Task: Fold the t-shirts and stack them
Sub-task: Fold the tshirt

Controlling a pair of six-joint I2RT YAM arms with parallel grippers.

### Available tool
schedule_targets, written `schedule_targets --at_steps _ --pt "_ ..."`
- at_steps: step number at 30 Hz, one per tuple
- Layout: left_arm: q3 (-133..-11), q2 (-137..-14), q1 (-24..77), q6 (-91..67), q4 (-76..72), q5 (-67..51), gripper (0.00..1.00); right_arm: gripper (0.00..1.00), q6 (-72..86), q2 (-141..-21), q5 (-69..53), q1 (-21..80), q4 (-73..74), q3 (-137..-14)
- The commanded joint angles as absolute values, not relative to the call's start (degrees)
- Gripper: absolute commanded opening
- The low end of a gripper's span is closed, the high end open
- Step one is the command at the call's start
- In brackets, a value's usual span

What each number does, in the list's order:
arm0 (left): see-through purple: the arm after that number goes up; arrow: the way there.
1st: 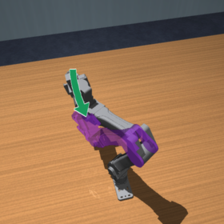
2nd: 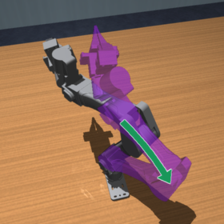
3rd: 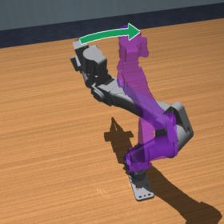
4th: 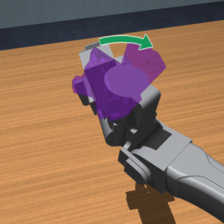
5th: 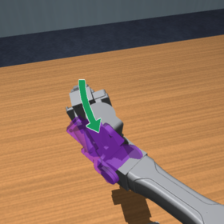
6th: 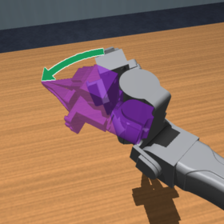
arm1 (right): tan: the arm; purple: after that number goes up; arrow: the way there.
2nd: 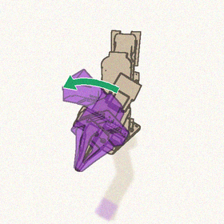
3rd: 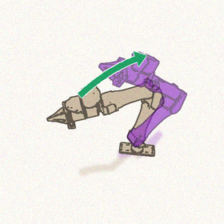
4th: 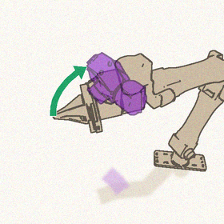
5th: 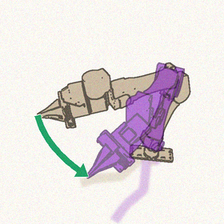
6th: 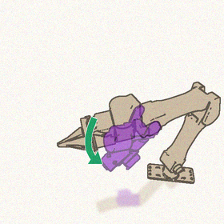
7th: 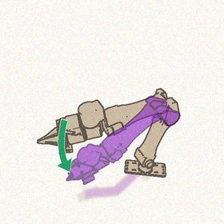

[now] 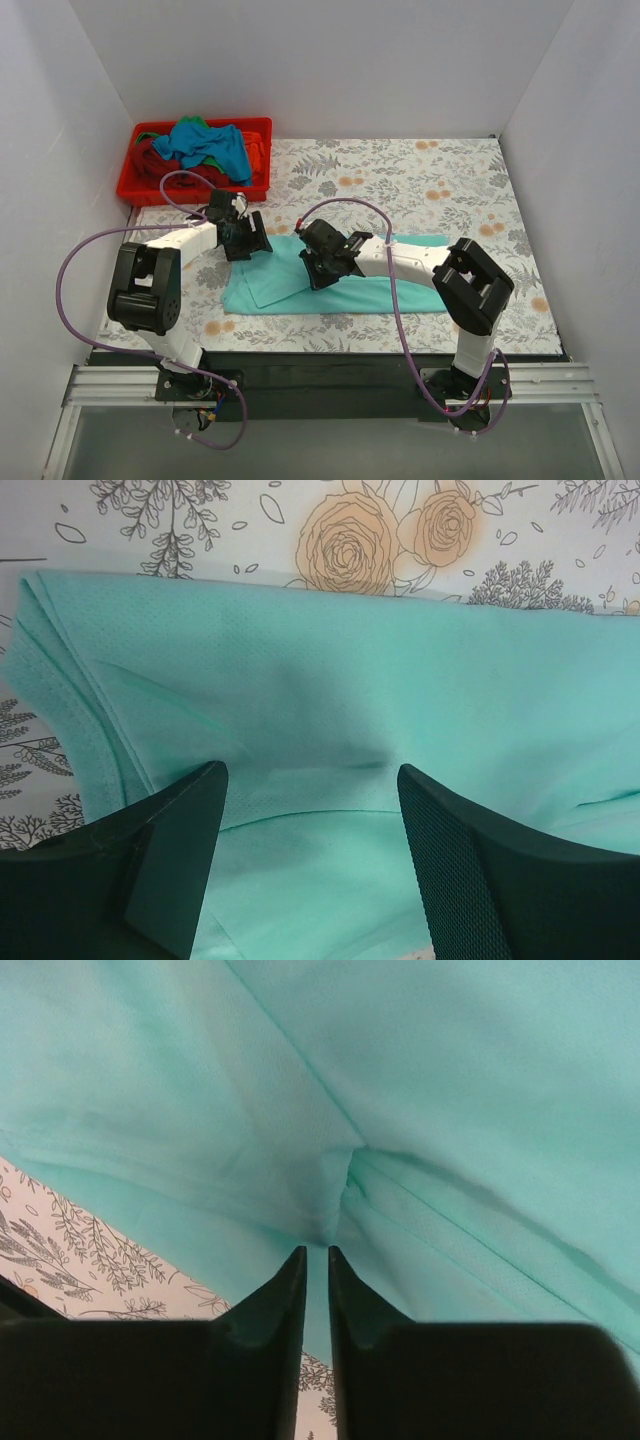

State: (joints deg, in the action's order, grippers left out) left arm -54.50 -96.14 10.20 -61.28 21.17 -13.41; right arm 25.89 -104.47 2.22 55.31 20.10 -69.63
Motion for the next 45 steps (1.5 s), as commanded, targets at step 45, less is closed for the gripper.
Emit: schedule_targets --at_steps 45 --pt "-46.7 -95.4 22.6 -76.3 10.3 -11.0 0.71 0.38 31.2 -74.3 -5.8 24.3 18.1 -31.1"
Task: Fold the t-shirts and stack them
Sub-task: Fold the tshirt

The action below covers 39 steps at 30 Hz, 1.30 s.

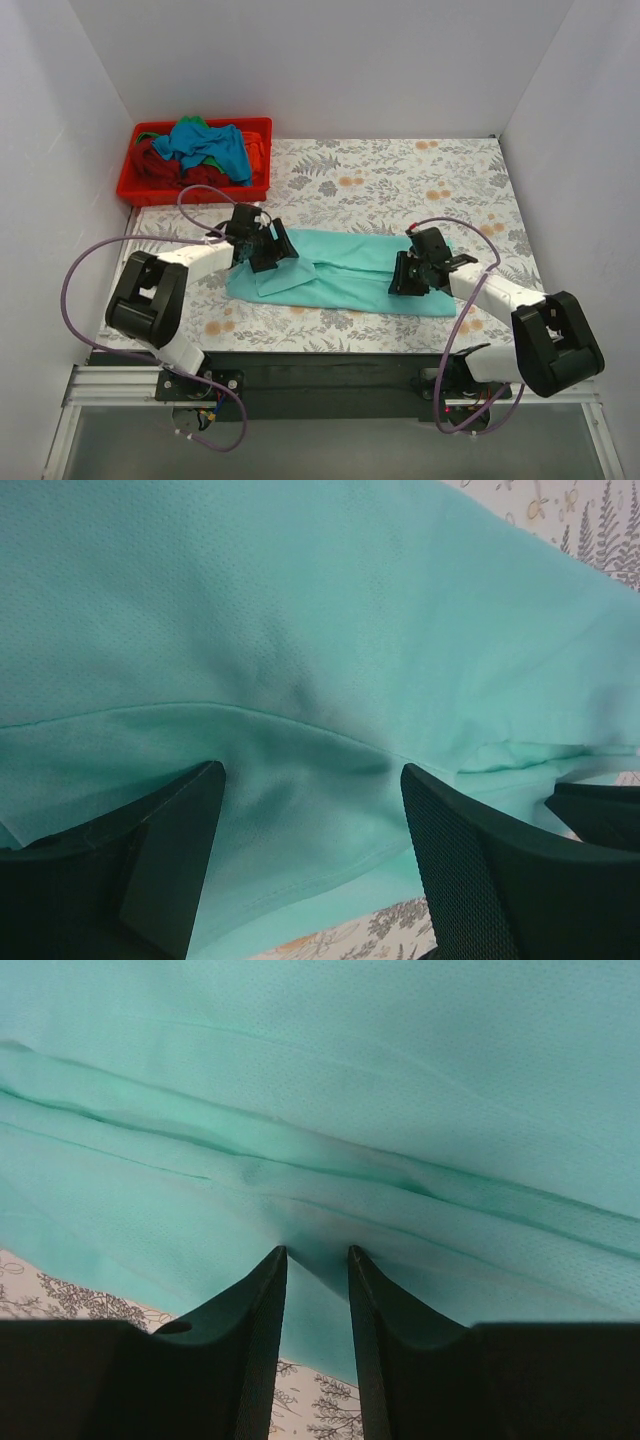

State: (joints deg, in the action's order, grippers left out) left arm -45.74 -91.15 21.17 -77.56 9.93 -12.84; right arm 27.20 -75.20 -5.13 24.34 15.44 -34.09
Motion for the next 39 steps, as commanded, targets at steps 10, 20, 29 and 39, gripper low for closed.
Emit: schedule_targets --at_steps 10,20,29,39 --pt "-61.7 -109.8 27.5 -73.0 14.4 -10.4 0.70 0.38 36.6 -61.9 -6.4 24.5 22.1 -25.0" --pt "-79.7 -122.4 29.6 -69.3 21.2 -8.5 0.70 0.38 36.8 -59.1 -6.5 25.0 25.0 -25.8" --pt "-96.6 -131.5 29.5 -65.5 27.4 -5.6 0.70 0.38 37.5 -62.8 -7.3 27.4 22.0 -26.7" --pt "-107.0 -131.3 29.6 -64.6 31.8 -5.3 0.71 0.39 36.6 -65.4 -5.8 30.8 22.6 -32.2"
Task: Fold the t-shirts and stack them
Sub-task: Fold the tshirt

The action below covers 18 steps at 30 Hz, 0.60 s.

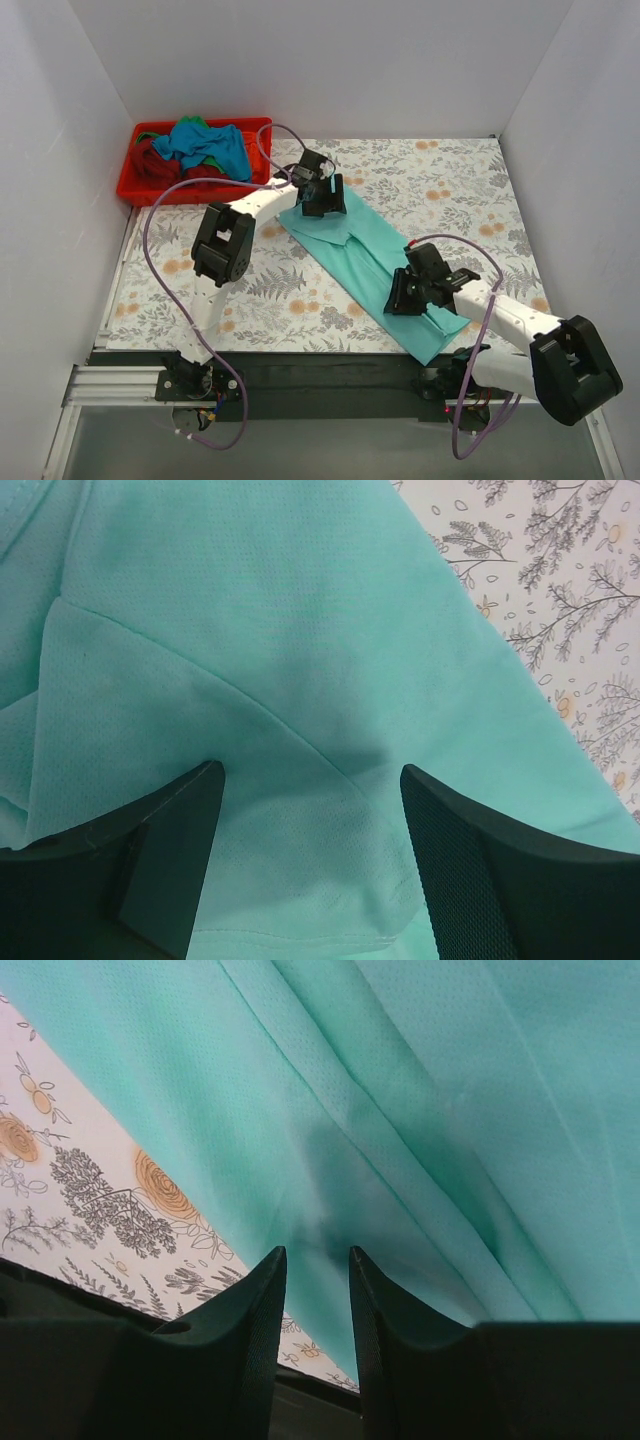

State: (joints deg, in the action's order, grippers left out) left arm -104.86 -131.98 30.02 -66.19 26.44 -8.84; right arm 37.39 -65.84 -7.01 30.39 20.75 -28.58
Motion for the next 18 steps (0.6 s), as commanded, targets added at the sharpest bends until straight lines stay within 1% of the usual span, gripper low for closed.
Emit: schedule_targets --at_steps 1,4,6,7,8,9,11,12,14,18 --pt "-108.0 -130.7 29.6 -65.1 32.4 -4.8 0.71 0.39 36.2 -65.0 -5.4 30.8 23.2 -33.0" --pt "-107.8 -127.3 29.5 -67.3 35.3 -2.5 0.71 0.39 34.7 -63.6 -2.2 30.9 26.7 -35.2" --pt "-104.9 -123.1 29.8 -68.9 35.2 -1.8 0.71 0.39 34.0 -62.5 -0.3 30.8 28.8 -35.9" --pt "-102.6 -121.3 29.9 -69.6 34.0 -1.6 0.71 0.39 33.9 -62.1 1.6 30.9 29.0 -35.6" --pt "-97.3 -119.5 30.1 -71.3 32.7 -1.8 0.71 0.40 33.9 -61.9 1.8 30.9 29.1 -35.2" --pt "-94.7 -116.2 30.1 -72.0 30.2 -2.0 0.72 0.40 33.8 -61.9 1.8 30.9 29.0 -34.8" --pt "-88.2 -113.6 30.1 -74.1 27.8 -2.7 0.72 0.40 33.7 -62.2 1.8 30.8 28.9 -33.8" --pt "-86.8 -112.0 30.0 -74.5 25.9 -3.1 0.72 0.40 33.6 -62.8 1.6 30.8 28.3 -33.2" --pt "-84.6 -111.6 30.1 -75.1 24.8 -3.3 0.72 0.40 32.9 -63.4 1.4 30.8 27.3 -31.9" --pt "-85.2 -113.9 30.0 -75.6 24.8 -2.8 0.72 0.40 32.6 -64.4 -1.3 31.0 24.4 -30.3"
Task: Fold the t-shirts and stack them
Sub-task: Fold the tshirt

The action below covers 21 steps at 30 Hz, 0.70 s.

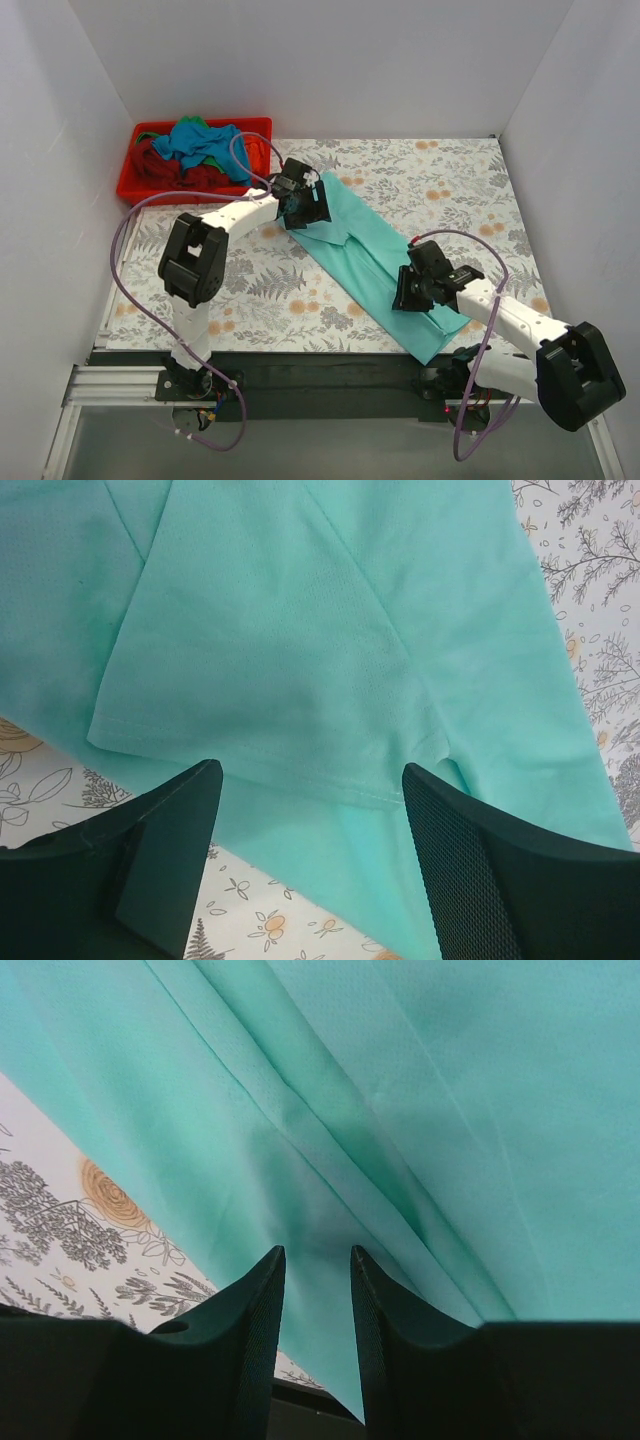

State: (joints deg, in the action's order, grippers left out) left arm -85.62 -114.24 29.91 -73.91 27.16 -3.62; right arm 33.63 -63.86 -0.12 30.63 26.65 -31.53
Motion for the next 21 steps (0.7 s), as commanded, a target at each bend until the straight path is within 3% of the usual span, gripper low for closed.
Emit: schedule_targets --at_steps 1,21 --pt "-85.5 -114.4 30.1 -75.6 24.7 -2.6 0.72 0.40 32.7 -64.6 -1.8 30.9 23.3 -30.1" --pt "-101.1 -130.7 28.9 -69.4 27.2 -1.6 0.72 0.40 40.2 -71.1 -9.0 39.4 12.1 -28.0"
